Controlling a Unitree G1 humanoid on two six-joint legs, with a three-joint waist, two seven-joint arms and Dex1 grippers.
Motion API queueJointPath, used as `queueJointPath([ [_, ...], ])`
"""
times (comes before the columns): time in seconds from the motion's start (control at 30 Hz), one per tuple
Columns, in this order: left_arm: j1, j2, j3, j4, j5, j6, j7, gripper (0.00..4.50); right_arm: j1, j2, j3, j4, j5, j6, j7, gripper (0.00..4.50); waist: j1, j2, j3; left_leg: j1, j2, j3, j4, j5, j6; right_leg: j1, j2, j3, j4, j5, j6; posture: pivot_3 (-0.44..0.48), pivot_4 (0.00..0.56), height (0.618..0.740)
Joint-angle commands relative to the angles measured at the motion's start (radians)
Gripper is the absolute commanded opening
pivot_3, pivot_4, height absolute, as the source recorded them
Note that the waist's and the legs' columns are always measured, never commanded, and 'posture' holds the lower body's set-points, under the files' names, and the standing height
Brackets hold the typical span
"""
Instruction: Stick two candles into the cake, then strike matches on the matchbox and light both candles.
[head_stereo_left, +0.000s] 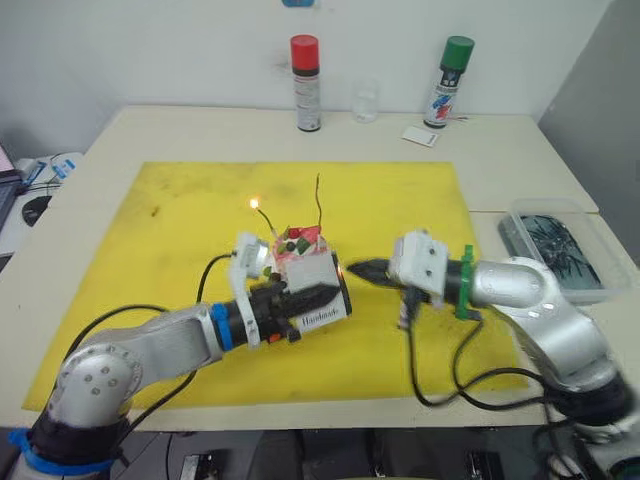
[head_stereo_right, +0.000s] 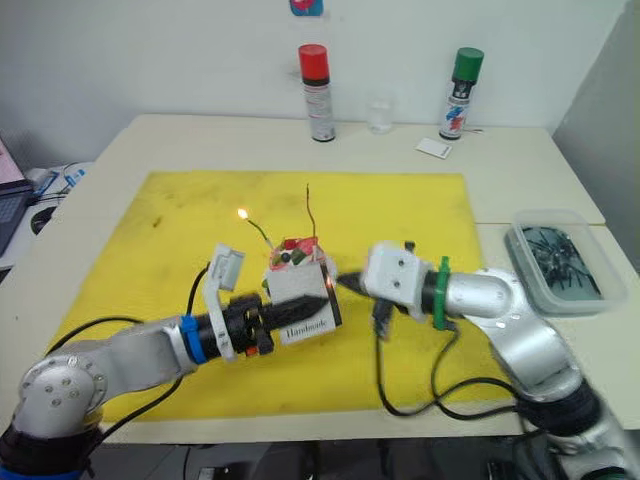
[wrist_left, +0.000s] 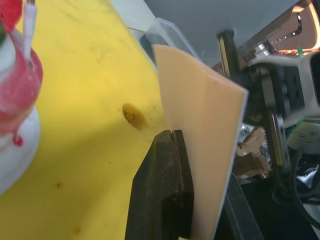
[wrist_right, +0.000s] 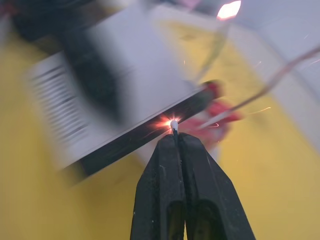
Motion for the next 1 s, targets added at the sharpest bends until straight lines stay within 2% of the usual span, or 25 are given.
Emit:
queueJointPath([
  [0.03,0.118,0.071,0.053,-0.098,-0.091,-0.043,0.035,0.00,-0.076,0.009,-0.124,0.022,-0.018,-0.020,-0.088,0.03,0.003,0.000,0.000,0.000,0.001,-0.002,0.000,0.000,0.000,0.001,-0.001,-0.002,0.000,0.000,0.000,0.000,0.150,0.740],
  [0.17,0.055,0.057,0.018,-0.064,-0.077,-0.091,0.063,0.00,-0.055,-0.013,-0.116,0.002,-0.002,-0.012,-0.051,0.03,0.043,0.000,0.000,0.002,-0.001,-0.004,0.001,0.000,0.000,0.002,-0.002,-0.008,-0.002,-0.004,-0.006,0.000,0.150,0.740],
  [0.27,0.016,0.043,-0.006,-0.049,-0.061,-0.100,0.072,0.00,-0.067,-0.004,-0.106,0.014,-0.007,-0.017,-0.050,0.03,0.043,0.000,0.000,0.001,-0.001,0.002,0.003,0.000,0.000,0.006,-0.002,-0.004,-0.002,-0.004,-0.004,0.000,0.150,0.740],
  [0.57,0.022,0.052,-0.013,-0.057,-0.041,-0.109,0.063,0.00,-0.174,0.069,-0.048,0.129,-0.054,-0.034,-0.079,0.03,0.023,0.000,0.000,0.001,0.000,0.003,0.005,0.000,0.000,0.004,0.000,-0.004,-0.001,-0.001,-0.002,0.000,0.150,0.740],
  [1.0,0.016,0.033,-0.041,-0.074,-0.021,-0.129,0.080,0.00,-0.206,0.139,-0.031,0.225,-0.094,-0.092,-0.098,0.03,0.023,0.000,0.000,-0.001,0.000,0.003,0.004,0.000,0.000,0.002,0.000,-0.003,-0.001,0.000,-0.001,0.000,0.150,0.740],
])
